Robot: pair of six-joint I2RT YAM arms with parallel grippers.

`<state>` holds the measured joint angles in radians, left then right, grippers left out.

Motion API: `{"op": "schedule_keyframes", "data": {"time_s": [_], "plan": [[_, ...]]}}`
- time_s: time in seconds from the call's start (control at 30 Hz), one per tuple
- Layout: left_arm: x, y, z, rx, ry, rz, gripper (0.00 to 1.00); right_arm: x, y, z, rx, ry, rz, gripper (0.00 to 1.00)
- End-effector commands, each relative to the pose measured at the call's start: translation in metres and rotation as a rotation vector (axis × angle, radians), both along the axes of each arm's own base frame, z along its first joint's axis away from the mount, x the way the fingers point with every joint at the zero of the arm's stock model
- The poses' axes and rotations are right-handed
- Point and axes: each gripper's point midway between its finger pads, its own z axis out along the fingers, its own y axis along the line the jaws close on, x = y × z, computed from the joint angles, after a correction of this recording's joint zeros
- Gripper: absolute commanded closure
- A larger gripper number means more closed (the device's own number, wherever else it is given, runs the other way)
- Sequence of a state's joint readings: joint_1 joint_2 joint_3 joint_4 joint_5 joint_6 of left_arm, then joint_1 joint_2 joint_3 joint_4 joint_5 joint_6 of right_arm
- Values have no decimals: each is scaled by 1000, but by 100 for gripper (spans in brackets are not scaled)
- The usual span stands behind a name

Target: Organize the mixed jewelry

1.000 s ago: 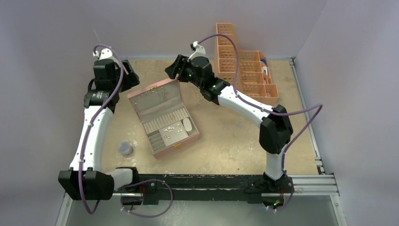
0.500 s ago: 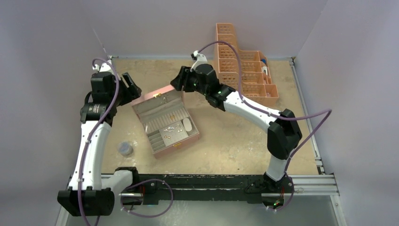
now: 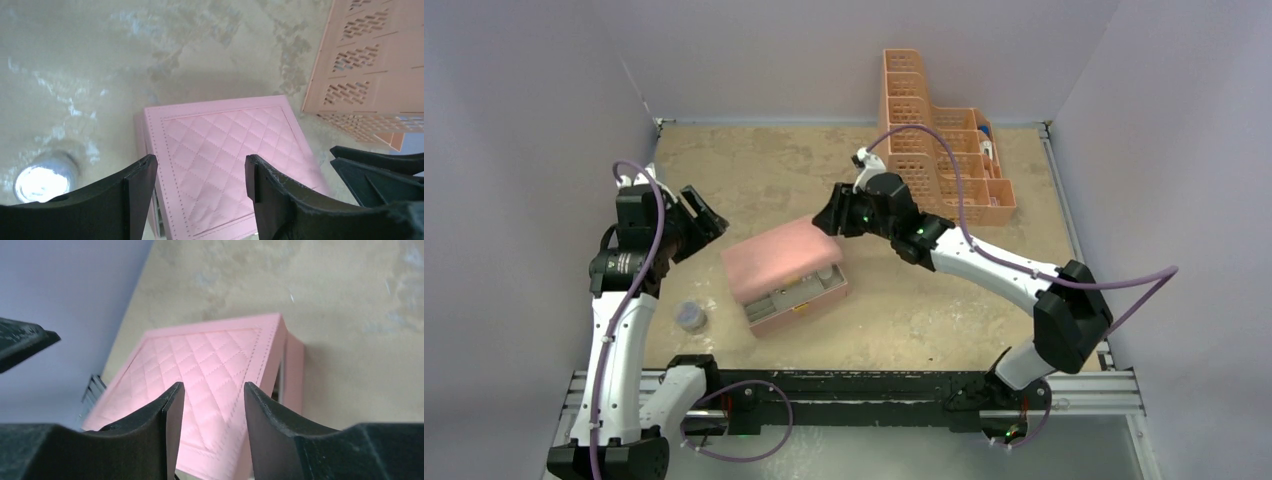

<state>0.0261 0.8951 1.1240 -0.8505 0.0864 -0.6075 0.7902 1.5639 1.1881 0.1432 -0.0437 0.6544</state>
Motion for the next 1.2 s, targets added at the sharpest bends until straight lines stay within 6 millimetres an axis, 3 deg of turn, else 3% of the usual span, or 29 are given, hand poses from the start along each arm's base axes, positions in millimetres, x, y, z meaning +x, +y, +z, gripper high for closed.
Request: {"op": "schedule_keyframes", "data": {"time_s": [0.0,0.1,0.23,0.4,0.6,0.93,1.07,1.17], "plan": [[-24,1,-23,-87,91,109,35,-31,-17,-9,-4,52,38,52],[-33,-1,-33,-122,111,127,35,-54,-27,-26,11,99,74,54],[-46,-14,-59,-194,201,112,35,-68,-38,-48,-15,120,82,52],[-68,-14,-102,-232,393,200,34,-73,-37,-64,-73,120,137,47],[-81,-16,-131,-263,465,250,37,-70,-38,-88,-160,140,152,46],[-86,-20,-151,-312,546,309,61,-89,-55,-144,-270,279,158,55],[-85,-2,-150,-260,518,414,65,-101,-66,-167,-319,340,165,56],[-83,0,-152,-251,525,424,69,-108,-72,-183,-364,382,173,57]]}}
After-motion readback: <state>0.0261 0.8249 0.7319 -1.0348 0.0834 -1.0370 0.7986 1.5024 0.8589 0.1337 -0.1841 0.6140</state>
